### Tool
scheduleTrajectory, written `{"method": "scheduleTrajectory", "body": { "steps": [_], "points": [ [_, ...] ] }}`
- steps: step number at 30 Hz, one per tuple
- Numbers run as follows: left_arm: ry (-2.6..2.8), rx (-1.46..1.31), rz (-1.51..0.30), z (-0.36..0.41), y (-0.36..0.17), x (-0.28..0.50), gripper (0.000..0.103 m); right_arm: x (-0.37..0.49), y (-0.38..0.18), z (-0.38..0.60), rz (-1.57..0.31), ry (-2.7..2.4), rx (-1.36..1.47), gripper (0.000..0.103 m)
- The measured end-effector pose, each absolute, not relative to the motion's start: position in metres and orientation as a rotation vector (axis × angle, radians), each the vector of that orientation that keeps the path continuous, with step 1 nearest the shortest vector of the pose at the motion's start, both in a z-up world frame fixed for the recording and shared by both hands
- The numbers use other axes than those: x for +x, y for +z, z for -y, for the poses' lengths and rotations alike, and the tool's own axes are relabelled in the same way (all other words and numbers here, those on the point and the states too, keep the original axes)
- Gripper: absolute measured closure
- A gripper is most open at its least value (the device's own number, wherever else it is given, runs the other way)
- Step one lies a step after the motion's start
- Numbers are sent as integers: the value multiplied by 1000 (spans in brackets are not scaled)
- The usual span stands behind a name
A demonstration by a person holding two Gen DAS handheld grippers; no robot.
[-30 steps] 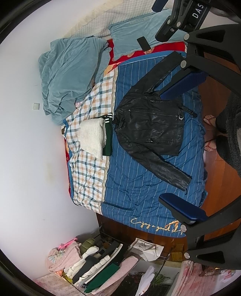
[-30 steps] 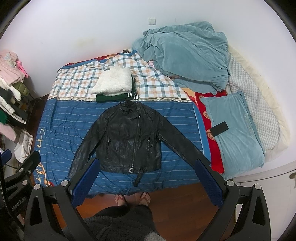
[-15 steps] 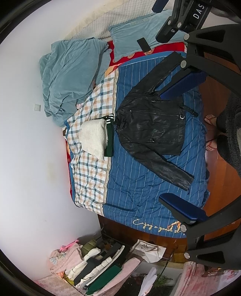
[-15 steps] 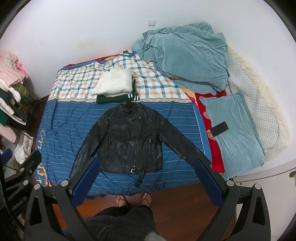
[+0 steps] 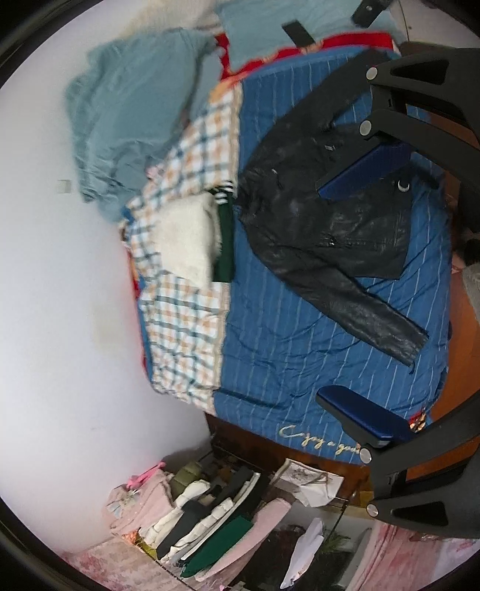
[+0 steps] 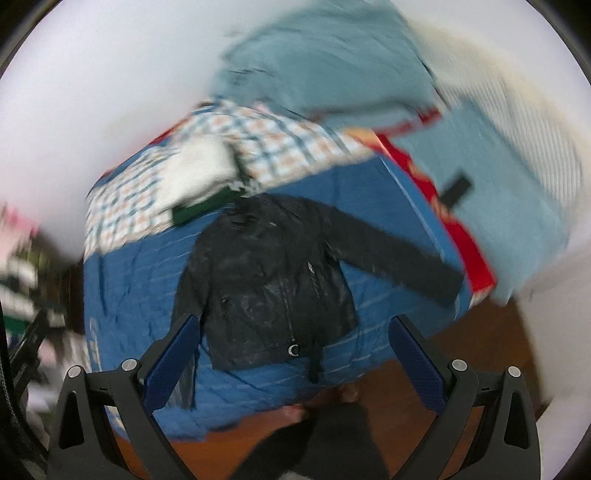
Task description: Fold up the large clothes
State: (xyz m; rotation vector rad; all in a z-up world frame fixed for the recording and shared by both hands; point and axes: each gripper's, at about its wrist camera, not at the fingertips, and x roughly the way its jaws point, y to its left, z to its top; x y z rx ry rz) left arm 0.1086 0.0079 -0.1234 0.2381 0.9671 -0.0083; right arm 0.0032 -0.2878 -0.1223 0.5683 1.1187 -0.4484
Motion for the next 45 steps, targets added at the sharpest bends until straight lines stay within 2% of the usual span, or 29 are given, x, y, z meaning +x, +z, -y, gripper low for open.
{"method": "scheduleTrajectory", "body": {
  "steps": [1, 2, 3, 9, 14, 17, 21, 25, 27, 31, 32, 33, 34, 35, 40, 45],
  "points": [
    [2, 247, -984, -3, -140, 114, 0, -2, -150, 303, -1127, -473, 637, 23],
    [13, 254, -1007, 2, -159, 120, 0, -5, -181, 322, -1130, -491, 715, 40],
    [24, 254, -1033, 7, -181, 127, 0, -10, -211, 341, -1141, -527, 771, 43],
    [107, 273, -1174, 51, -322, 152, 0, -60, -385, 443, -1049, -712, 1101, 42],
    [137, 356, -1266, 85, -417, 166, 0, -97, -521, 521, -947, -797, 1357, 41],
    [143, 387, -1313, 103, -457, 173, 0, -118, -589, 553, -836, -829, 1518, 41],
    [139, 398, -1333, 128, -481, 179, 0, -131, -639, 580, -657, -814, 1592, 41],
    [123, 400, -1320, 152, -495, 186, 0, -126, -655, 592, -543, -804, 1611, 37],
    [116, 400, -1318, 160, -500, 191, 0, -123, -660, 595, -508, -802, 1610, 30],
    [111, 412, -1306, 171, -504, 198, 0, -107, -654, 596, -445, -811, 1620, 31],
    [111, 410, -1302, 172, -504, 200, 0, -107, -650, 594, -431, -819, 1618, 39],
    [111, 408, -1298, 173, -504, 202, 0, -105, -647, 595, -424, -828, 1606, 62],
    [113, 409, -1295, 173, -503, 202, 0, -104, -640, 597, -427, -840, 1588, 81],
    [117, 407, -1292, 172, -504, 203, 0, -107, -633, 600, -423, -850, 1571, 95],
    [141, 362, -1295, 156, -503, 206, 0, -101, -571, 617, -443, -845, 1413, 98],
    [179, 291, -1310, 118, -502, 208, 0, -54, -490, 601, -499, -785, 1152, 98]
  ]
}}
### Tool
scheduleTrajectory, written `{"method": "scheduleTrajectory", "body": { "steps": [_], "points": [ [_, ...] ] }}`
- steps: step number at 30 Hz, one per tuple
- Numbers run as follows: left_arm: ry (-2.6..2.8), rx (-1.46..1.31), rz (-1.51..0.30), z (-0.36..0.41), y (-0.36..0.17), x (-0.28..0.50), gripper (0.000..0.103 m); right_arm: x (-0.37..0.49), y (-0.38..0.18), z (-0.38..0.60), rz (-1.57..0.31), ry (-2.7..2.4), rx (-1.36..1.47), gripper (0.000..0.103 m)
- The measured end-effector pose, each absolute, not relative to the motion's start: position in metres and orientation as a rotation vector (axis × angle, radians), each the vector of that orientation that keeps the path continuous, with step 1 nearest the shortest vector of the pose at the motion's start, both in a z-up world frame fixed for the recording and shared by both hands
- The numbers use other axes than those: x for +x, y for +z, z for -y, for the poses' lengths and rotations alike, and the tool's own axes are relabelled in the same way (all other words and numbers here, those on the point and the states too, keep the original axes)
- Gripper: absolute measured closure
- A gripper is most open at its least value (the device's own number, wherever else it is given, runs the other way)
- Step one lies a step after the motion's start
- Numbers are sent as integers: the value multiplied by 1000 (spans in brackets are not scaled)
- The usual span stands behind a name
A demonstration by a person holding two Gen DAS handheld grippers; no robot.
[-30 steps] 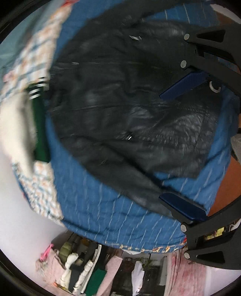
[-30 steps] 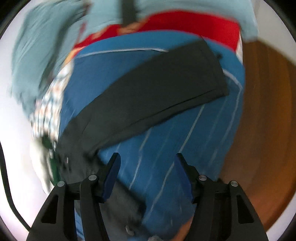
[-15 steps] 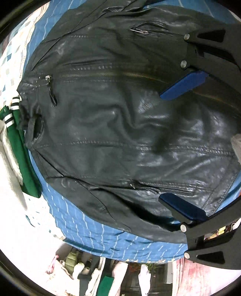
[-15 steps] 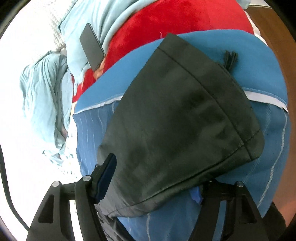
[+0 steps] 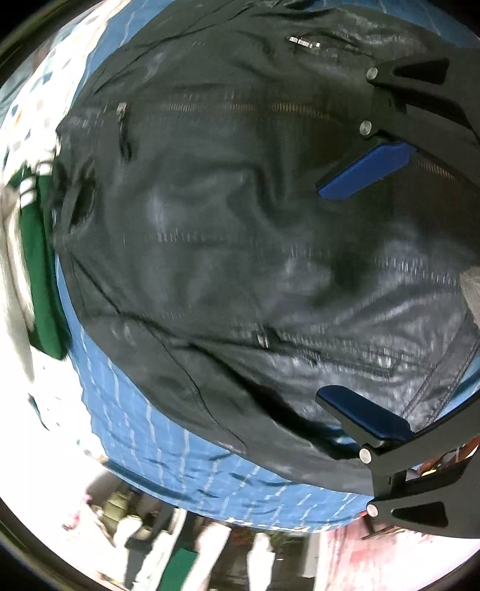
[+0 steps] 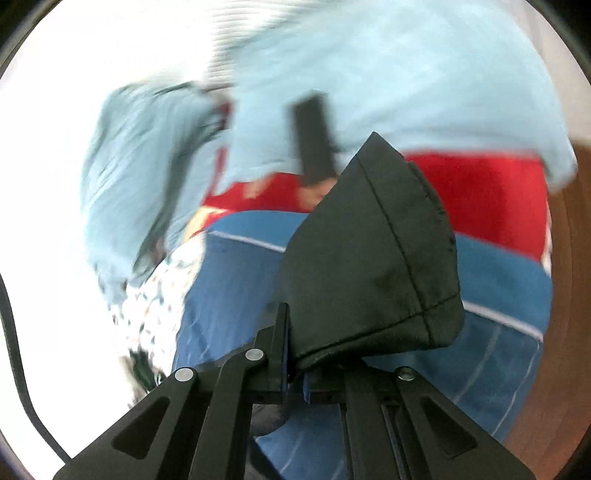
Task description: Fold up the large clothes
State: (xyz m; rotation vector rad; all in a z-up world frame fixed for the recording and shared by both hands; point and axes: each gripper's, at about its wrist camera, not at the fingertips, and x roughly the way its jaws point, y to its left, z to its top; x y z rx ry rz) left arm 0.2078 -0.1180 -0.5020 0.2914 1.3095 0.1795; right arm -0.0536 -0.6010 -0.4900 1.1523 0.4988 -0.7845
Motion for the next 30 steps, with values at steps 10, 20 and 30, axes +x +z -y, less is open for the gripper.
{"method": "scheduleTrajectory", "body": {
  "steps": [10, 20, 30],
  "points": [
    [380, 91, -1340, -30, -492, 212, 0, 166, -400, 437, -692, -434, 696, 98],
    [652, -285, -1404, -189, -508, 133, 0, 350, -557, 130, -1134, -70, 94, 98],
    [643, -925, -1301, -263, -552, 55, 1, 310, -581, 69, -1407, 192, 141, 37]
  ]
}}
